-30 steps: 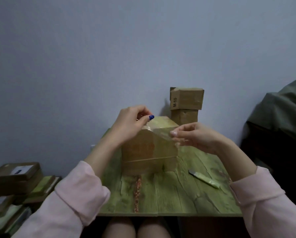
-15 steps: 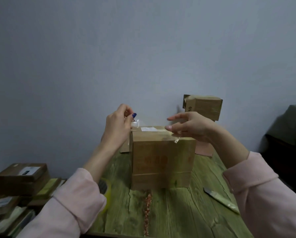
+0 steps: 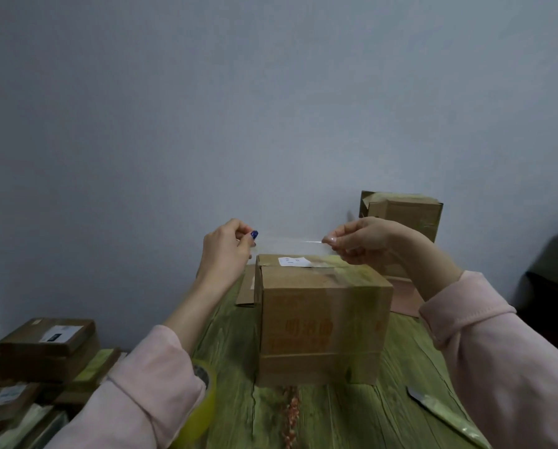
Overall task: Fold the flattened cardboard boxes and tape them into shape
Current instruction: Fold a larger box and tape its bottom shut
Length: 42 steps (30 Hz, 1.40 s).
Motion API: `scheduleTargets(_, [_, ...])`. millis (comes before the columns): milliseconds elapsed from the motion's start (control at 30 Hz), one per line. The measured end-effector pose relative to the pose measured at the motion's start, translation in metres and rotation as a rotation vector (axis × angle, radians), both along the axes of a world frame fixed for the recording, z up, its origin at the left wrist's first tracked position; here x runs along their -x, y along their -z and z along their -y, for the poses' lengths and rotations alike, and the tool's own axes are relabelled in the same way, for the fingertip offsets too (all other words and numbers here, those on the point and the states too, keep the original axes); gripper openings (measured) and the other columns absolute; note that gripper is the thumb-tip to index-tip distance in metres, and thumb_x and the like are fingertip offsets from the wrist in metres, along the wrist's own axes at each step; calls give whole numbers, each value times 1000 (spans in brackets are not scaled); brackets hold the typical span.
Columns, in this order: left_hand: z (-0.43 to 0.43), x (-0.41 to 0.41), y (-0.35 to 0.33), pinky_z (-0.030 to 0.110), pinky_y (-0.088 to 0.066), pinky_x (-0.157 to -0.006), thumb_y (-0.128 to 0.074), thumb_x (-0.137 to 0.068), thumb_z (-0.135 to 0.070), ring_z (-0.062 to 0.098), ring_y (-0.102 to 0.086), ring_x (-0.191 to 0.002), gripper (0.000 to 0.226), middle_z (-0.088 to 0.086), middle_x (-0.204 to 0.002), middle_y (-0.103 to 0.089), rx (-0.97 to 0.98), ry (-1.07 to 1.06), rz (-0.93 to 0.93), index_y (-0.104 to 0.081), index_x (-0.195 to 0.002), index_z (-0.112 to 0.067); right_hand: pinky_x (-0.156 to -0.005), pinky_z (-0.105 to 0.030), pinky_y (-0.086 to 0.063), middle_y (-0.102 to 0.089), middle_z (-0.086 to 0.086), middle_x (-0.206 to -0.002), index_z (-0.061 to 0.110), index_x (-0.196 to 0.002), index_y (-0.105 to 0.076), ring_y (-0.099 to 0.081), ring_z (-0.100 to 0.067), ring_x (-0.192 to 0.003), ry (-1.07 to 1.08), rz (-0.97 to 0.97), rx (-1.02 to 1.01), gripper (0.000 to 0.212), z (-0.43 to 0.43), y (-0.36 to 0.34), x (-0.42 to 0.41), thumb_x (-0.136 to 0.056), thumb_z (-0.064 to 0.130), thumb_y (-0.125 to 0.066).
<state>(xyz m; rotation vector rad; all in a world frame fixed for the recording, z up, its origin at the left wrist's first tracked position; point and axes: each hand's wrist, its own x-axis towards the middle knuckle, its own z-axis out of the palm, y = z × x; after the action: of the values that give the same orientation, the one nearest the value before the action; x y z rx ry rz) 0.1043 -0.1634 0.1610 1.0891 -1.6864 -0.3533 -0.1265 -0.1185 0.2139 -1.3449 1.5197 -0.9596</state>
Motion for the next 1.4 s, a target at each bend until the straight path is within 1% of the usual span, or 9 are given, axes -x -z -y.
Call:
scheduleTargets(167, [6, 4, 5, 6, -39, -49, -52, -95, -14, -1, -54, -62, 8, -2, -82, -61, -80, -4, -5, -60, -95, -12, -45, -15, -48, -63, -5, -75, 15, -112, -56, -60, -4, -44, 76, -74, 9, 40, 2, 1, 0, -78, 13, -75])
scheduleTargets(300, [11, 5, 8, 4, -38, -47, -50, -95, -9, -4, -53, -59, 9, -5, -76, -60, -127, -23, 3, -58, -95, -13, -50, -21, -53, -64, -5, -75, 2, -110, -66, -63, -8, -54, 119, -88, 12, 39, 9, 3, -2, -75, 16, -77])
scheduleTargets(467, [14, 0, 10, 4, -37, -43, -51, -93, -8, -3, -54, -58, 9, -7, -68, -60, -191, -21, -12, -59, -95, -13, -79, -28, -53, -62, -6, -88, 7, -91, -65, -59, -16, -82, 143, -89, -81, 21, 18, 10, -6, -78, 21, -74])
scheduleTargets(633, [18, -5, 10, 20, -39, -54, -57, -91, -11, 2, -56, -59, 3, -5, -66, -62, -196, -15, -48, -58, -93, -11, -62, -22, -52, -57, -6, -73, 4, -96, -66, -52, -14, -67, 119, -72, -62, 21, 22, 13, -9, -79, 15, -73])
scheduleTargets(767, [21, -11, 12, 24, -42, -62, -59, -88, -10, 8, -57, -63, 5, -3, -61, -63, -220, -25, -77, -57, -86, -15, -62, -23, -52, -58, -6, -74, 7, -91, -66, -53, -15, -68, 118, -68, -36, 10, 26, 13, -15, -82, 9, -70])
scheduleTargets(933, [22, -19, 17, 31, -49, -76, -61, -86, -8, 14, -60, -71, 12, -1, -62, -65, -256, -21, -88, -56, -82, -19, -67, -25, -54, -61, -8, -85, 7, -108, -63, -56, -16, -72, 127, -143, -1, 30, 34, 17, -19, -80, 13, -73])
scheduleTargets(1000, [22, -20, 20, 33, -50, -78, -62, -85, -7, 14, -60, -71, 13, -1, -62, -65, -263, -21, -91, -56, -82, -19, -75, -29, -54, -63, -10, -90, 8, -105, -62, -57, -18, -76, 156, -227, 17, 32, 37, 20, -19, -78, 18, -76])
scheduleTargets(1167, [21, -20, 26, 36, -52, -81, -61, -86, -7, 15, -60, -71, 12, 3, -66, -66, -288, 0, -94, -55, -83, -17, -77, -30, -53, -66, -10, -85, 6, -96, -66, -59, -19, -76, 205, -275, 28, 34, 44, 26, -17, -72, 26, -80])
scheduleTargets(1400, [22, -24, 27, 32, -47, -69, -51, -91, -1, 16, -51, -65, 19, 5, -64, -55, -362, 113, -119, -58, -86, -18, -96, -38, -50, -65, -15, -110, 3, -108, -64, -60, -28, -106, 223, -397, -28, 56, 53, 27, -14, -68, 39, -81])
